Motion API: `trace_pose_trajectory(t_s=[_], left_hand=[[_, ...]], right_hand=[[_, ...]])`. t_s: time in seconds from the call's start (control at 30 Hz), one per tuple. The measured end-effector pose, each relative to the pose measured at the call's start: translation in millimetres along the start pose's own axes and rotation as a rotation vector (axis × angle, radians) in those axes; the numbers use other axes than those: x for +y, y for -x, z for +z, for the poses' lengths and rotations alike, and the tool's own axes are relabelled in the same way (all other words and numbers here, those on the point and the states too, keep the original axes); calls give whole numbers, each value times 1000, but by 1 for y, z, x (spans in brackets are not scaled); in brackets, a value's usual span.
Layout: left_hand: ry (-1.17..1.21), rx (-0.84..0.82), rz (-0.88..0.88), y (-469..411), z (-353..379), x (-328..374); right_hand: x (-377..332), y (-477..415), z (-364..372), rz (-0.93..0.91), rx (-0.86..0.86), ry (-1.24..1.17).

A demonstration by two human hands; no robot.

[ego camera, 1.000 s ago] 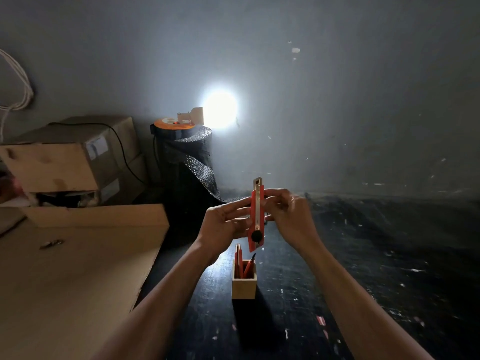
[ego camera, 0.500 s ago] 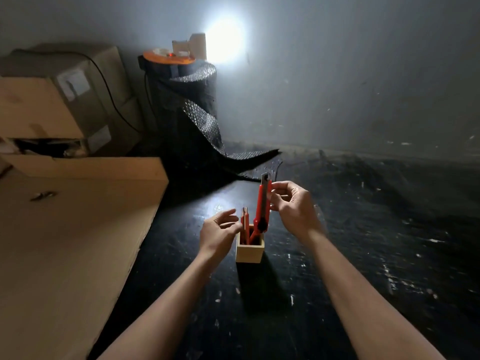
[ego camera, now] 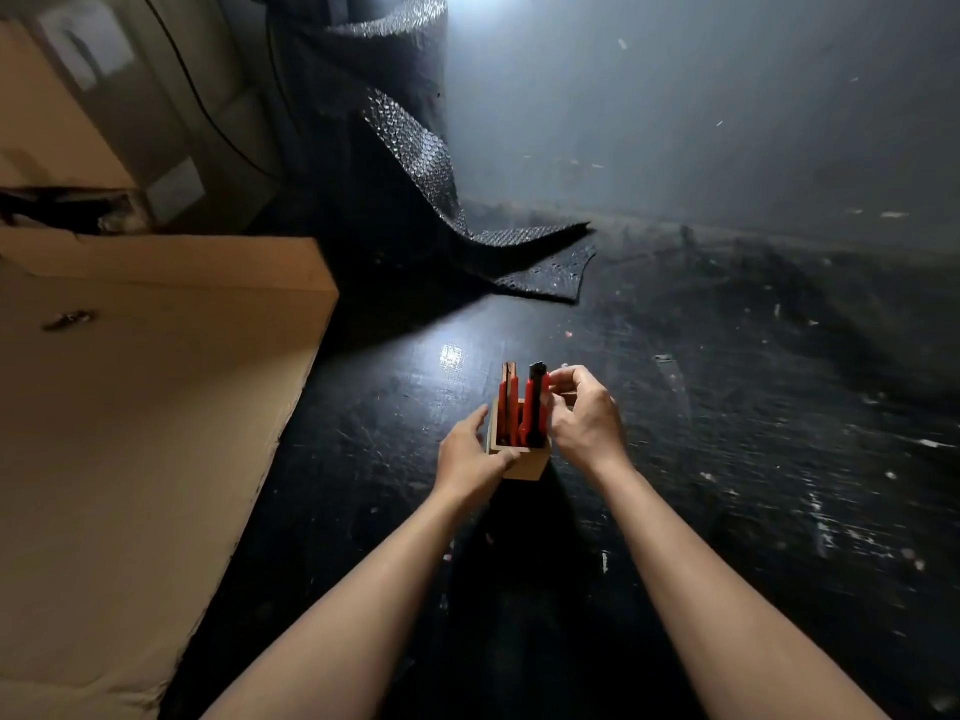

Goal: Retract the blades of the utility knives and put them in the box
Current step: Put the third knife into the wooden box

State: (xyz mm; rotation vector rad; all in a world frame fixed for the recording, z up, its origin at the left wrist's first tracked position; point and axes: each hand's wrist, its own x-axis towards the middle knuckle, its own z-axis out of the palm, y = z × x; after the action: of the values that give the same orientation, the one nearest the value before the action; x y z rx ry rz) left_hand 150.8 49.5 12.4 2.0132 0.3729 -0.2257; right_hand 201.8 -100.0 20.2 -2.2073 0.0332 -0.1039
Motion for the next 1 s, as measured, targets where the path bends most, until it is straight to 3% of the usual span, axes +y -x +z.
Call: trace_pose_trajectory(t_s=[1.0], left_hand=[[49,21,5,-22,14,-18]], right_hand=[[14,-9,7,104,-68,157]])
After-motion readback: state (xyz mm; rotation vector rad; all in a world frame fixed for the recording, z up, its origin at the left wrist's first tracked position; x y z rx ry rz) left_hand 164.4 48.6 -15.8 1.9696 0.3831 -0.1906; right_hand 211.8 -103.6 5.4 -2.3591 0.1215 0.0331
